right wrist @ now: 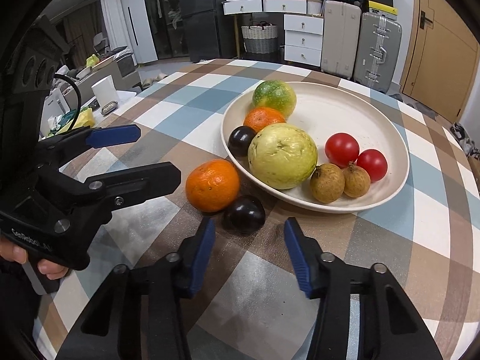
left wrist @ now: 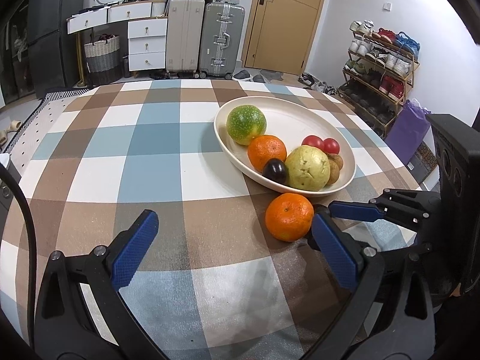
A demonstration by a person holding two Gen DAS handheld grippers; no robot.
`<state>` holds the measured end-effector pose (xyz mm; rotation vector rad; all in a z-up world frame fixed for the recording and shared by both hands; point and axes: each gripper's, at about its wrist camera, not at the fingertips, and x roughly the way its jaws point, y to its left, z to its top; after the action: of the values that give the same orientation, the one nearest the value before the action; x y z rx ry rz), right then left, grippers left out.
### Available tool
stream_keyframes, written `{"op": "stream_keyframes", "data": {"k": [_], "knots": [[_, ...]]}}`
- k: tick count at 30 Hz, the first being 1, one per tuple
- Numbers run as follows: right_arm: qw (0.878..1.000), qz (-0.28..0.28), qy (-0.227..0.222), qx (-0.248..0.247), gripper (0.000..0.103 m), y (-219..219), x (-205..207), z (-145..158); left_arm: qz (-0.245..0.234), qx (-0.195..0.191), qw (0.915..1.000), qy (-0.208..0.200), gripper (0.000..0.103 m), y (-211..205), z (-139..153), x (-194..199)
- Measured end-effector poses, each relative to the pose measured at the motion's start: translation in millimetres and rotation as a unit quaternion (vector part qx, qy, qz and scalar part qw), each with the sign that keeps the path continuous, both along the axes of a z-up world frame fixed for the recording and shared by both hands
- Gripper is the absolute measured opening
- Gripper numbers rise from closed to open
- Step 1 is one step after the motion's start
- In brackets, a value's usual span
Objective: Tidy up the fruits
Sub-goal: 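Grasp the second dark purple plum with the right gripper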
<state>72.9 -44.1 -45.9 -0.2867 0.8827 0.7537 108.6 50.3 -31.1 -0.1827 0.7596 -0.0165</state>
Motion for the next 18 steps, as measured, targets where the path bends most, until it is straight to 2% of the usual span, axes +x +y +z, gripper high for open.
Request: {"op": "stream_keyframes", "data": {"k": [5,11,18], "knots": [[1.000,0.006,0.003,0.006,0.039,0.1,1.5,0.4,0.000,0.000,1.0000,0.000,0.102,0.2,0.3,-0.4],[1.000,0.007,0.001,0.020,0.027,-1.3,3.3,3.4,0.001,0.000,1.0000,0.001,0.102,-0.3,0.1,-0.3],[1.000,0.013,-0.001,0.027,0.026,-2.3,2.9,5.7,-0.001,0.000,1.0000,0.002,0.102,-1.5,-0.9,-0.2]]}}
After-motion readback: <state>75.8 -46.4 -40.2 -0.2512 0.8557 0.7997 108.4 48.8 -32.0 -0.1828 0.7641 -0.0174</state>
